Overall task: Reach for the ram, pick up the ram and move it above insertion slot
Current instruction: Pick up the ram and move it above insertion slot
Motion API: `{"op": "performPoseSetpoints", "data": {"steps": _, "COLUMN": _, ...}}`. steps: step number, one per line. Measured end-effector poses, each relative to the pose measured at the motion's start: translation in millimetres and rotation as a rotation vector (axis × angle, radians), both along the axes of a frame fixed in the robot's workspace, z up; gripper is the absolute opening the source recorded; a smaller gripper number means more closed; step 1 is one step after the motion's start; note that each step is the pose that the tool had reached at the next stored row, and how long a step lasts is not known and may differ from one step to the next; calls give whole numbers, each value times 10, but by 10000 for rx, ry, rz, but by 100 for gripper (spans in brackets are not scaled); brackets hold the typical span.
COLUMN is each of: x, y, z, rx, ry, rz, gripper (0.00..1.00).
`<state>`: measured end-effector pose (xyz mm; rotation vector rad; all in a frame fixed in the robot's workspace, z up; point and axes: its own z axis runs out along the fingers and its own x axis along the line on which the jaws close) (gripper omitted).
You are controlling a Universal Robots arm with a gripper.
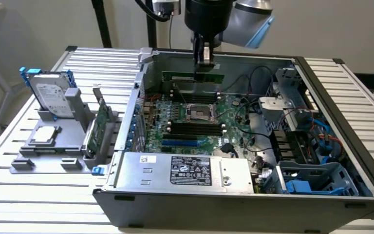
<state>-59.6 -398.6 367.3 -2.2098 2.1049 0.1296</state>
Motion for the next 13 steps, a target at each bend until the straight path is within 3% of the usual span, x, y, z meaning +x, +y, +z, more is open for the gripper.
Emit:
{"op": "performPoseSetpoints", "data": {"steps": 4, "x": 0, "y": 67, "z": 0, "rx": 7, "ry": 0, "rz": -2, "gripper": 14}}
{"op": "performPoseSetpoints", "data": {"steps": 13, "x": 1, "y": 68, "z": -1, "rx": 8, "ry": 4, "rz": -1, "gripper": 14}}
